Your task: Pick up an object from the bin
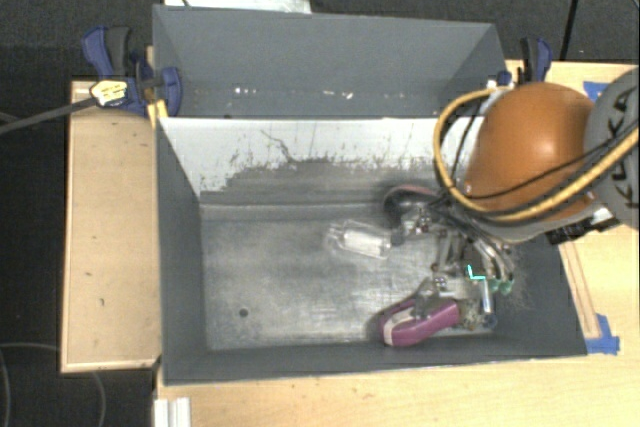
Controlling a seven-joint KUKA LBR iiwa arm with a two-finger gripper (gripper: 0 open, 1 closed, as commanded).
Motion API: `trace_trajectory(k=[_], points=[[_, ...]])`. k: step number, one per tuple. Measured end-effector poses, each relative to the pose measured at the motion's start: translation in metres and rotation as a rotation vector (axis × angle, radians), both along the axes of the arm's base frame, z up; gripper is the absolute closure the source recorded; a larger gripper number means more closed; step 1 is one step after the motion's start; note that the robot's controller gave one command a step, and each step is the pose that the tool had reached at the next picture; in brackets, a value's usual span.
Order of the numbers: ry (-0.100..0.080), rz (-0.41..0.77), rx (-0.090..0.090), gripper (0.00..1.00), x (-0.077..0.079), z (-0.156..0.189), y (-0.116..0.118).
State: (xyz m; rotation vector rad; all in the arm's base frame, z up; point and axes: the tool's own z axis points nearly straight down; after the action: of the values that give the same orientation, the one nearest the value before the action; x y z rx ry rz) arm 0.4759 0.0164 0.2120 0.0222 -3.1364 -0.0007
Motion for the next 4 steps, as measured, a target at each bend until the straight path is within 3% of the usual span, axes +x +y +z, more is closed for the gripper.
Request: trace_trajectory(k=[1, 2, 3, 4], points=[[-0.013, 0.401, 0.001, 0.00, 0.013, -0.140, -0.041], [-0.017, 0.399, 0.000, 1.00, 0.014, -0.138, -0.041], [-0.015, 0.656, -0.005, 1.00, 0.071, 0.035, -0.127], [-0.008, 0.654, 0.002, 0.00, 0.069, 0.031, -0.124]])
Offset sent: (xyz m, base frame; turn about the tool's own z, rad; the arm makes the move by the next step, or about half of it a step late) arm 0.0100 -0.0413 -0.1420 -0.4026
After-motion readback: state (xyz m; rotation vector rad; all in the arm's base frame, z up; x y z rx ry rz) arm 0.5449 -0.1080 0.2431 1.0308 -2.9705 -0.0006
